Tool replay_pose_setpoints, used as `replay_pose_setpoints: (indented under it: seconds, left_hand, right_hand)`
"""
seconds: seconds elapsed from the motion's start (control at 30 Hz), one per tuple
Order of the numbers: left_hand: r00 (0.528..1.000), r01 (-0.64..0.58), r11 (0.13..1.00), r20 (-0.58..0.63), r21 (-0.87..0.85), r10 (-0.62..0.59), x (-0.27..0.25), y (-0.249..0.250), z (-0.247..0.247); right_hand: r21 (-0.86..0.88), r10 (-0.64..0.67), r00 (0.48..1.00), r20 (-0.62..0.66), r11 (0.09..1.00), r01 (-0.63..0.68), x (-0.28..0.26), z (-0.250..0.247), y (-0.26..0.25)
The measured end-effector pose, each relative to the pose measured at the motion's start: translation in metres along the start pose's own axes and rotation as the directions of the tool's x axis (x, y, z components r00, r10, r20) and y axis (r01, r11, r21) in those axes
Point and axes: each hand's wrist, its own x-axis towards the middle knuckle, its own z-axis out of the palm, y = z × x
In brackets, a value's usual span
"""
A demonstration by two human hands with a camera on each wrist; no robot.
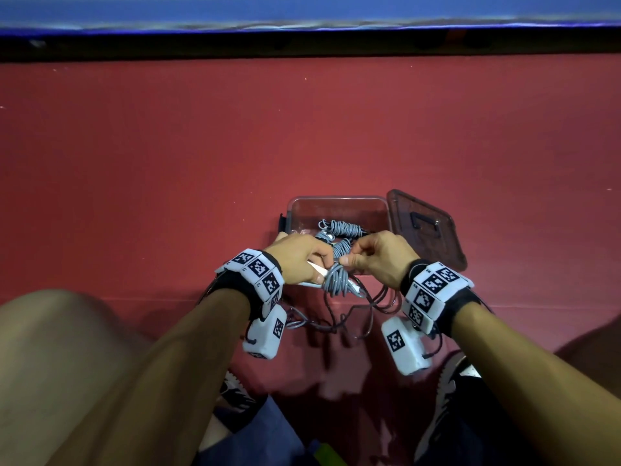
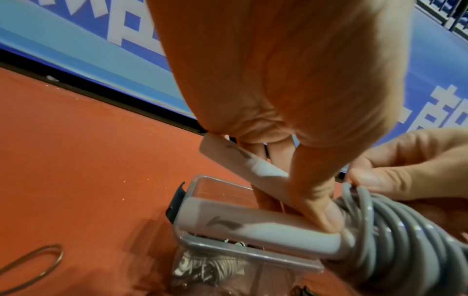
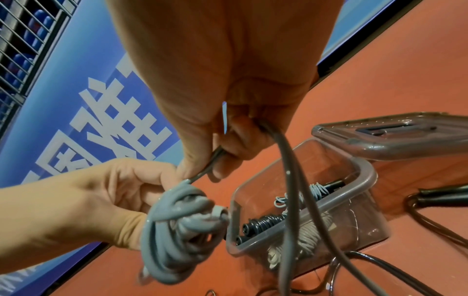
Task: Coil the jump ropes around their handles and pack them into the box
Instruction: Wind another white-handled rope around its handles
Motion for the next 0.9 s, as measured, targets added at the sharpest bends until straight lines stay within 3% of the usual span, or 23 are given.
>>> replay_pose_setpoints:
  seconds: [0.13, 0.3, 0.43, 0.53, 0.73, 0.9]
  left_hand:
    - [1.0, 0.015, 1.0, 0.009, 0.001, -0.015, -0.001, 0.003, -0.001]
    - [0.997, 0.043, 0.927, 0.08, -0.372, -0.014, -0.004, 0.003, -0.004]
    - [0.997, 0.041, 0.878, 0.075, -0.478, -0.006, -0.005, 0.004, -0.005]
    - [0.996, 0.04, 0.871, 0.085, -0.49, 0.002, -0.006, 0.002, -0.004]
    - [0.993, 0.067, 0.894, 0.115, -0.442, -0.017, -0.008, 0.005, -0.002]
    - [0.999, 0.035, 0.939, 0.024, -0.342, -0.028, -0.004, 0.007, -0.005]
  right_hand:
    - [-0.015, -0.016, 1.0, 0.024, 1.0, 0.017, -0.002, -0.004, -0.003]
    - [0.107, -0.017, 1.0, 0.011, 0.994, 0.016, 0.003, 0.002, 0.003]
    - [0.277, -0.082, 0.996, 0.029, 0.958, 0.07, -0.004, 0.003, 0.0]
    - [0.322, -0.073, 0.996, 0.058, 0.945, 0.051, -0.006, 0.006, -0.001]
    - [0.176, -0.013, 0.981, 0.195, 0.984, -0.022, -0.003, 0.011, 0.005]
    - [0.328, -0.039, 0.995, 0.097, 0.945, 0.005, -0.003, 0.011, 0.005]
